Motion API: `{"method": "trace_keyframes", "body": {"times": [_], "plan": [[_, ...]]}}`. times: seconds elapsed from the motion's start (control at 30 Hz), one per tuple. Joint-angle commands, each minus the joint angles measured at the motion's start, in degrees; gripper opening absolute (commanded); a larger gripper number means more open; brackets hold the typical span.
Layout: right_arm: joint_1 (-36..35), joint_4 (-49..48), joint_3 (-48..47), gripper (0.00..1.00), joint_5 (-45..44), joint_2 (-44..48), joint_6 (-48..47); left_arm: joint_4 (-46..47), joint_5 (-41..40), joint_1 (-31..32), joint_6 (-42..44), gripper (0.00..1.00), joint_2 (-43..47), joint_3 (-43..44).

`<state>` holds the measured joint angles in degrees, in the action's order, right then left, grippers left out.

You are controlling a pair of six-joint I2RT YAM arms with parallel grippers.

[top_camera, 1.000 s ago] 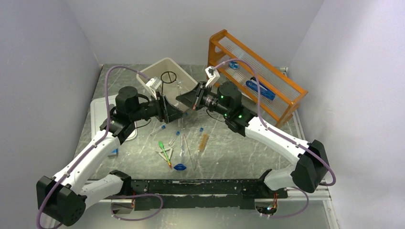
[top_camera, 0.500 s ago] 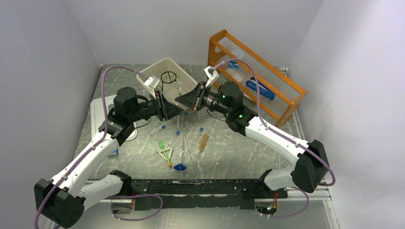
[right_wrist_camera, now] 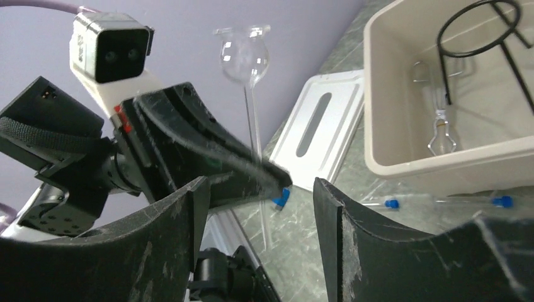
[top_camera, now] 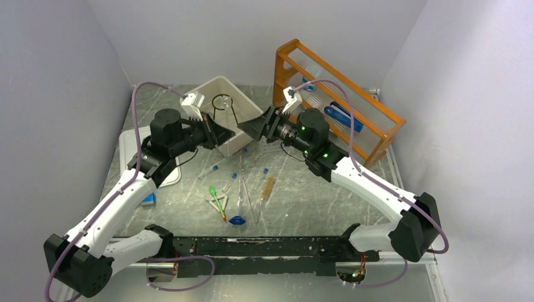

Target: Organize the chemistry lab equipment

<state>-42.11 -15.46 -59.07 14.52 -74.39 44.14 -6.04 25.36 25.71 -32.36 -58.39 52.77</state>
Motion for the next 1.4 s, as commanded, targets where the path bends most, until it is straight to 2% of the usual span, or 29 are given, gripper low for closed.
{"method": "trace_keyframes", "body": {"times": [0.0,0.13,0.4,0.7,1.1,1.37], "plan": [[0.58,4.65,0.51,0.64,-6.23,3.32,-1.28,-8.33,-21.55,-0.06,-2.39,0.05,-3.0,5.99],[0.55,8.36,2.23,0.64,-9.55,5.42,-2.31,-15.12,-36.01,-0.14,-8.7,0.05,-8.79,11.92],[0.54,14.66,4.75,0.64,-14.42,10.09,-3.89,-29.7,-48.97,-0.14,-19.04,0.05,-27.35,28.73],[0.54,18.72,5.17,0.64,-18.22,12.65,-6.31,-35.83,-53.17,-0.17,-25.84,0.05,-40.2,36.64],[0.54,19.4,5.51,0.63,-17.75,12.47,-6.96,-34.89,-53.76,-1.6,-29.42,0.05,-52.74,39.17],[0.57,19.51,5.63,0.63,-18.03,12.12,-7.49,-39.91,-54.62,-2.48,-34.65,0.05,-60.97,45.99]]}}
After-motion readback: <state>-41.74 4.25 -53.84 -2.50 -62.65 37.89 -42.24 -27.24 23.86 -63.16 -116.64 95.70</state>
